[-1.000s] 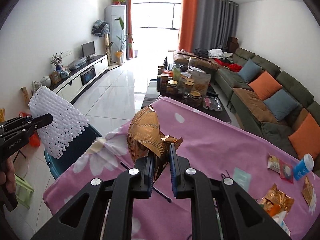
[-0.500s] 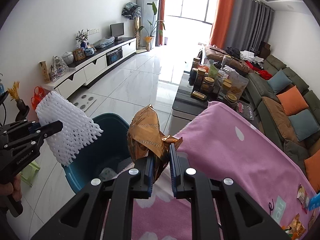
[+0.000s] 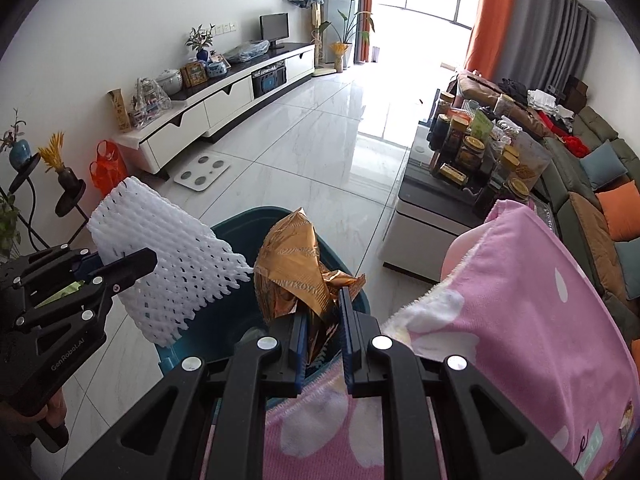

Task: Collect trash
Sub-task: 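Carry foam net and gold wrapper to the teal bin and release both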

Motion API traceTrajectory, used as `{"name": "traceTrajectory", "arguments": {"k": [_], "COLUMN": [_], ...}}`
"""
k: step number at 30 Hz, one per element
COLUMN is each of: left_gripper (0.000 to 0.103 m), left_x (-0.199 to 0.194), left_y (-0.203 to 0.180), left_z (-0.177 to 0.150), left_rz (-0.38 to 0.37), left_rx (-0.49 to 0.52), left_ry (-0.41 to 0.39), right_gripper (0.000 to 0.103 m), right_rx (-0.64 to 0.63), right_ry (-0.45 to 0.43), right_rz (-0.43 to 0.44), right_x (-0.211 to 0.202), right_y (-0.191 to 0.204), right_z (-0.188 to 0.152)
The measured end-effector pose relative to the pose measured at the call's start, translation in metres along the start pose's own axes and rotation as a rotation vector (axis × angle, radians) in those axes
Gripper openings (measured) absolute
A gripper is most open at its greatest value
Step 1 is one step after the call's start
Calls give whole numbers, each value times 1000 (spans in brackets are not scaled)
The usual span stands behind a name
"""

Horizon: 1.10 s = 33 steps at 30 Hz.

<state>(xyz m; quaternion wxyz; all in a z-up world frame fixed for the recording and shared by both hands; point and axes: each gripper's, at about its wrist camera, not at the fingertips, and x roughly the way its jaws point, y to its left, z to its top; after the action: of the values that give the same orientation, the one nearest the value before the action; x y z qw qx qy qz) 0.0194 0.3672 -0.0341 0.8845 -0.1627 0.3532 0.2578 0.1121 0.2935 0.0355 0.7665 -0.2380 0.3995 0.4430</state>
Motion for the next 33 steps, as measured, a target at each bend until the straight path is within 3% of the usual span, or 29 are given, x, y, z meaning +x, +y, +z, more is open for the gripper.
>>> {"name": "traceTrajectory", "arguments": {"k": [12,21,22,24,28,30,31,33], "left_gripper": [17,24,27,44,64,80,93,97], "left_x": [52,91,94,100,104,101,96,83], "left_y": [0,-5,-7,-9,-14,-14,-14,-11], "left_z": [-10,-16,-16,-16,-15,-12,-11,-9], "left_rz": [22,24,25,25,17,9,1,5], "left_rx": [-9,-9,-6,-1,7,-4,-14,-25], "left_ry": [88,155,160,163,158,149,130,92], "right_gripper": [16,28,32,44,45,46,49,57], "right_rx": [-86,-101,-97,-87,-59,-40,-25,11], "right_ry": [145,245,249,250,229,207,196,164], "right_rz": [-15,-25,-19,-18,4,15,33,59], "right_x": [47,72,73,72,67,61,58,48], "right_y": [27,26,26,24,18,13,10,2], "right_z": [6,1,0,0,1,2,2,4]}}
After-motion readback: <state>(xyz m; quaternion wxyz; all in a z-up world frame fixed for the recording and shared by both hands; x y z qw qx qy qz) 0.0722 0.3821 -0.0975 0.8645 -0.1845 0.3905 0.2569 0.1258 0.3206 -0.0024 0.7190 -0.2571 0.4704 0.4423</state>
